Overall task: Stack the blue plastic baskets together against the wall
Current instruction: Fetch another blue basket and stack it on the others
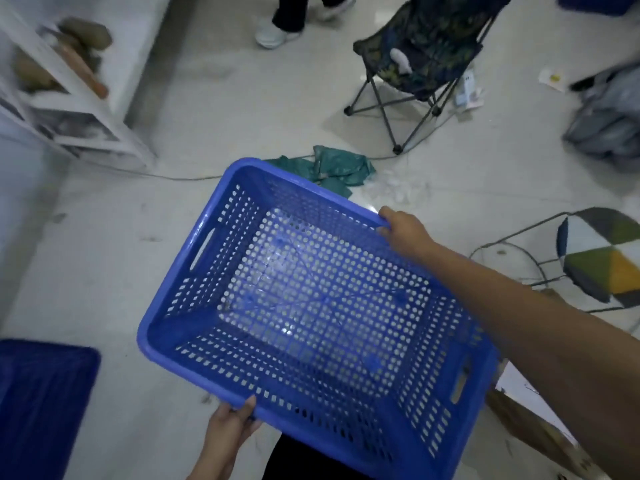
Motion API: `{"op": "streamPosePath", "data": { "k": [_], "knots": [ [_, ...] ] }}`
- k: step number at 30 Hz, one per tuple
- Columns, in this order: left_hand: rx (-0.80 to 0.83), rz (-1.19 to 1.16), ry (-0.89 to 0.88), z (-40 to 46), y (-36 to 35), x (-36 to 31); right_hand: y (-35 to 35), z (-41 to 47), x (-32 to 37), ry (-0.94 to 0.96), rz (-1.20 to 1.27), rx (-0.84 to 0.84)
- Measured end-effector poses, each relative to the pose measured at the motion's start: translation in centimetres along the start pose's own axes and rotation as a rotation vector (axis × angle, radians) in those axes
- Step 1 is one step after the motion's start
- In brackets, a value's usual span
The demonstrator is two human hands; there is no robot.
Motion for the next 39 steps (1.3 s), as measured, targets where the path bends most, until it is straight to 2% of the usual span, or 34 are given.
{"op": "streamPosePath", "data": {
  "k": [6, 18, 23, 32, 39],
  "knots": [
    [0.024, -0.078, -0.209, -8.8, 6.0, -1.1, 4.1, 1.9, 13.2, 0.155, -0.106, 0.007],
    [0.028, -0.336, -0.359, -19.0, 22.6, -3.2, 4.9, 6.1, 43.5, 0.52, -0.2, 0.017],
    [-0.052, -0.438, -0.37, -22.4, 30.0, -3.1, 2.9, 7.0, 56.2, 0.702, -0.272, 0.019],
    [-0.186, -0.651, -0.487, -30.7, 41.7, -4.3, 0.2, 6.7, 79.4, 1.01, -0.377, -0.046],
    [-0.313, -0.813, -0.515, -35.5, 48.8, -5.7, -3.0, 6.9, 95.6, 1.186, -0.377, 0.023]
  ]
}}
Point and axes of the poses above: each hand's wrist, its own z-axis towards the middle knuckle, its own y-axis out of the back of the hand, x = y × z, the point moved 6 cm from there along z, towards the middle knuckle, and after that the axes turned 14 degrees about y, right-handed, at the moved point
